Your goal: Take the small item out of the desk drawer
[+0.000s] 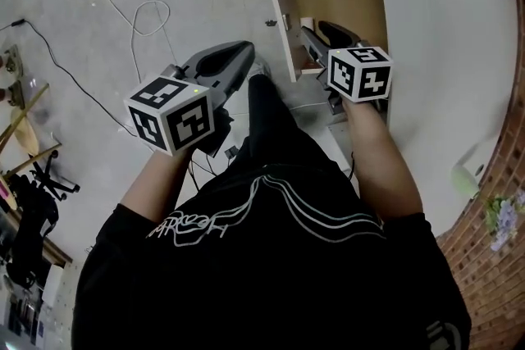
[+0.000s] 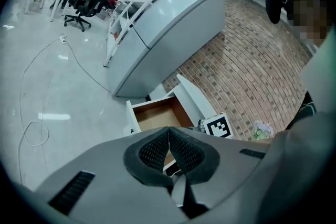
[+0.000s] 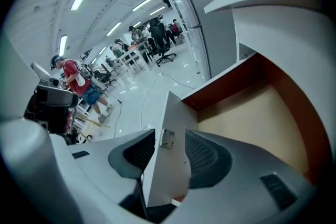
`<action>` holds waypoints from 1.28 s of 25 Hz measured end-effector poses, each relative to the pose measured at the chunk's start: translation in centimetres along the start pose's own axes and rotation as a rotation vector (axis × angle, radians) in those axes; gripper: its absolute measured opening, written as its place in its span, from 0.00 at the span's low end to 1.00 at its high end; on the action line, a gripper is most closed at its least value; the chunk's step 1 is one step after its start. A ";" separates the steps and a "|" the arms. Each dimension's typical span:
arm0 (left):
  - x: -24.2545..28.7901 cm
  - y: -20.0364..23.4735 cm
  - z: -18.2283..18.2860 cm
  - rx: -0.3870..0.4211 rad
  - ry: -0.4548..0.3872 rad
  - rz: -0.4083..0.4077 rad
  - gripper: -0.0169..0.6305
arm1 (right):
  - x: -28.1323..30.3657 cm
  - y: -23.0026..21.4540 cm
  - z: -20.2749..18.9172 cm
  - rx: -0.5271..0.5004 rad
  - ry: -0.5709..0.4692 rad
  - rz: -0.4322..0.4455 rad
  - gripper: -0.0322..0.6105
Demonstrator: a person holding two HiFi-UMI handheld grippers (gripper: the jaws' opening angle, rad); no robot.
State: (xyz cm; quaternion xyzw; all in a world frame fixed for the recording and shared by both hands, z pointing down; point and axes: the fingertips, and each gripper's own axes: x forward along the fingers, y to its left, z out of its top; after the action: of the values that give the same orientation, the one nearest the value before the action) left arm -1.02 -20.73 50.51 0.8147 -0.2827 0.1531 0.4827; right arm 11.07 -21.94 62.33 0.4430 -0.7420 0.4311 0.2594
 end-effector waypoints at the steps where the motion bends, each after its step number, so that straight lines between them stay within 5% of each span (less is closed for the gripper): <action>1: 0.4 0.7 -0.2 -0.011 0.004 0.005 0.06 | 0.9 -0.7 -0.3 0.001 0.019 -0.012 0.35; 19: 1.4 6.6 -1.6 -0.097 0.002 0.091 0.06 | 8.8 -7.4 -6.8 -0.053 0.386 -0.108 0.40; 32: 1.4 9.3 -3.0 -0.150 -0.005 0.147 0.06 | 11.3 -9.2 -9.2 -0.040 0.498 -0.137 0.39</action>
State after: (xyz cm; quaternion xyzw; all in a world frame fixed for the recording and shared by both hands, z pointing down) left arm -5.52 -22.02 59.21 0.7537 -0.3534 0.1646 0.5291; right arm 13.85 -21.03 79.27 0.3674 -0.6320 0.4934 0.4713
